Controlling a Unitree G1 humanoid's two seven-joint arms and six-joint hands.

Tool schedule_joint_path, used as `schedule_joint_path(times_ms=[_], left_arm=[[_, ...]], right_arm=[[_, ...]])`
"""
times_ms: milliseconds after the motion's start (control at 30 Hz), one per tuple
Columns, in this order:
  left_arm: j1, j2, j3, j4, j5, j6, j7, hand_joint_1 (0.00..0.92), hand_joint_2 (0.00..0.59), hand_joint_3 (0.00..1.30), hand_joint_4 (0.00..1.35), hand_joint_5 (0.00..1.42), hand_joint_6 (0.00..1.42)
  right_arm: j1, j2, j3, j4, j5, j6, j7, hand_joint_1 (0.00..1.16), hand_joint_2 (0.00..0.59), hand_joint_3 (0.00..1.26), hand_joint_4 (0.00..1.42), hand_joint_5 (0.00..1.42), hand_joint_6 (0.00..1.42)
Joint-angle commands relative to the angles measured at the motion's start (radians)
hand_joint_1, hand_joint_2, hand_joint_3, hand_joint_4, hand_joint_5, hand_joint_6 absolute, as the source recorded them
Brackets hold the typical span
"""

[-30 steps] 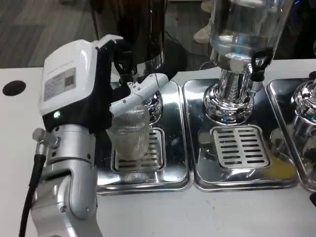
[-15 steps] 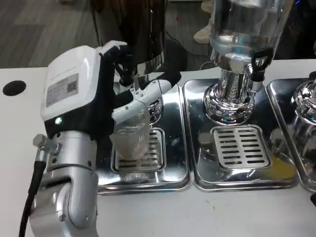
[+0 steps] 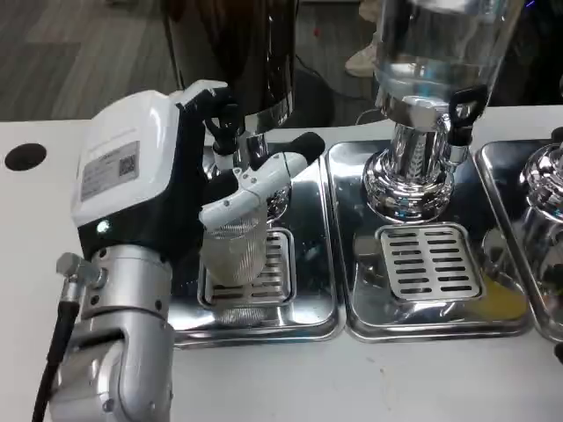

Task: Grasp the cup under the faucet to collect the drink, then remove the cup.

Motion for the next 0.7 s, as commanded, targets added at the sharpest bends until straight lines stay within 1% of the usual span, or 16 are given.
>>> schedule_joint_path(times_ms=[33,433,567,700], left_arm=[[0.042,0.002,-0.025,0.006,-0.005,-0.018,-0.011,0.03,0.062,0.38,0.32,0.84,1.04],[0.07,0.001,-0.039,-0.003,-0.007,-0.029,0.003,0.035,0.063,0.38,0.32,0.84,1.02],[0.078,0.001,-0.039,-0.005,-0.014,-0.03,0.003,0.04,0.063,0.38,0.32,0.84,1.02],[0.089,0.0,-0.038,-0.013,-0.016,-0.033,0.005,0.043,0.063,0.38,0.32,0.84,1.02]], right_arm=[[0.004,-0.008,-0.002,0.0,0.016,-0.013,0.004,0.51,0.292,0.28,0.2,0.16,0.0],[0.004,-0.012,-0.009,-0.015,0.016,-0.013,0.003,0.51,0.292,0.28,0.2,0.16,0.0],[0.004,-0.014,-0.018,-0.03,-0.004,-0.021,-0.004,0.51,0.292,0.28,0.2,0.16,0.0],[0.001,-0.014,-0.019,-0.033,-0.004,-0.017,-0.002,0.51,0.292,0.28,0.2,0.16,0.0]])
